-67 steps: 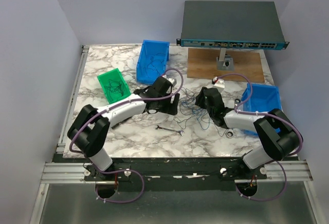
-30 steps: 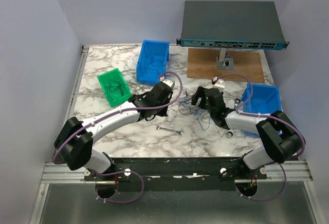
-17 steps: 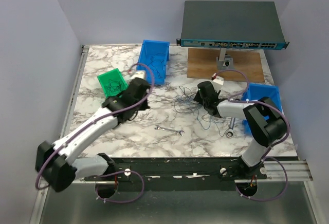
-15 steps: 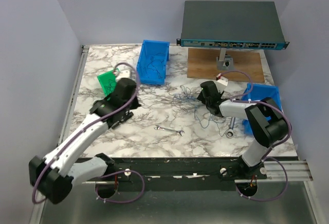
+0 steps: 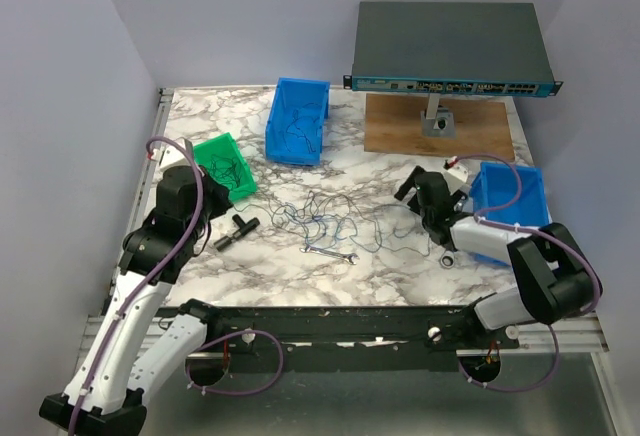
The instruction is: Untangle the cables
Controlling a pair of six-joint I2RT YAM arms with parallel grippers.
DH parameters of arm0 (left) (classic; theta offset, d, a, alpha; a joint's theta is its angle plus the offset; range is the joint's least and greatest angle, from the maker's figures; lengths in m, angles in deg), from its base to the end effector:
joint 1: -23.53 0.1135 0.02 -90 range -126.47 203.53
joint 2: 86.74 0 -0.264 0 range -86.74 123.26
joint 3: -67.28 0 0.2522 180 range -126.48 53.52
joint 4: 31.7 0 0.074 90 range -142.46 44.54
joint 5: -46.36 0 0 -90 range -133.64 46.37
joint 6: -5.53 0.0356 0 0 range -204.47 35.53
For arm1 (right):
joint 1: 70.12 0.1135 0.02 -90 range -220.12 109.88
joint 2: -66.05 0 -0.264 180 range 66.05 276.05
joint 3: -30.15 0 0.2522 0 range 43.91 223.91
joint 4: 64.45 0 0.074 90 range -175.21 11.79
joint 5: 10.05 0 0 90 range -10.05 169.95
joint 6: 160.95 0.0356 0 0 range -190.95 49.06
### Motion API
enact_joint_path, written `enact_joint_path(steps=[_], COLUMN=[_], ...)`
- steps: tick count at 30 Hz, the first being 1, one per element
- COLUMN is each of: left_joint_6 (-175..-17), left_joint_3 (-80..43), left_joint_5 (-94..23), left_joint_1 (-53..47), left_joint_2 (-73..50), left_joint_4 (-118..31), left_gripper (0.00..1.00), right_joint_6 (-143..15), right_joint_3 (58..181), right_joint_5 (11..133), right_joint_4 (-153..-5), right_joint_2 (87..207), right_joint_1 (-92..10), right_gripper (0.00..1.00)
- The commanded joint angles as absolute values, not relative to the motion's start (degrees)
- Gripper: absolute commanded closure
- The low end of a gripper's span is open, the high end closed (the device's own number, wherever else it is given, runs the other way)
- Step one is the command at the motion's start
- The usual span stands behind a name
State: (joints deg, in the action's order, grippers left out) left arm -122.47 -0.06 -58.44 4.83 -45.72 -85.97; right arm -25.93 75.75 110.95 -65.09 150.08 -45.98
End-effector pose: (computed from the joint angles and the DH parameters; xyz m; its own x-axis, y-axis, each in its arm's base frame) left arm 0.1380 -0.0371 0.3478 -0.4091 -0.4899 -0.7698 -0.1975 0.8712 -0.4495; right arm 0.2550 0.0942 0.1534 -0.3964 0.4868 -0.7784 0.4170 0.8508 0.3197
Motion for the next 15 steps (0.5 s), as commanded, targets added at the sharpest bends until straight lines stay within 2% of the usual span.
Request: enact_joint_path(steps=[1,6,10,15], left_joint_6=[-117.5,-114.9,-113.5,-112.6], left_joint_3=[-3.4,-5.8,-6.9,-6.7], left_joint_5=[-51.4,-46.8,-45.0,-42.1], left_joint_1=[5.2,5.2,5.2,5.2], left_joint_2=[-44.1,-41.1,-39.8,-40.2], left_joint_4=[-85.8,-86.4,-86.9,-86.2], left_gripper=[1.00,1.00,1.00,1.00], right_joint_6=[-38.1,-48.1,-55.1,-58.3], right_joint_3=[69.3,67.4,68.6,69.8], right_joint_5=[92.6,86.1,81.7,72.5], right_joint_4=[-46.6,-37.8,-33.5,-30.5], right_joint_2=[144.5,142.2,144.8,147.7], right_joint_1=[-45.6,-37.4,-29.0,-23.7], right_gripper=[0.00,0.00,0.00,0.00])
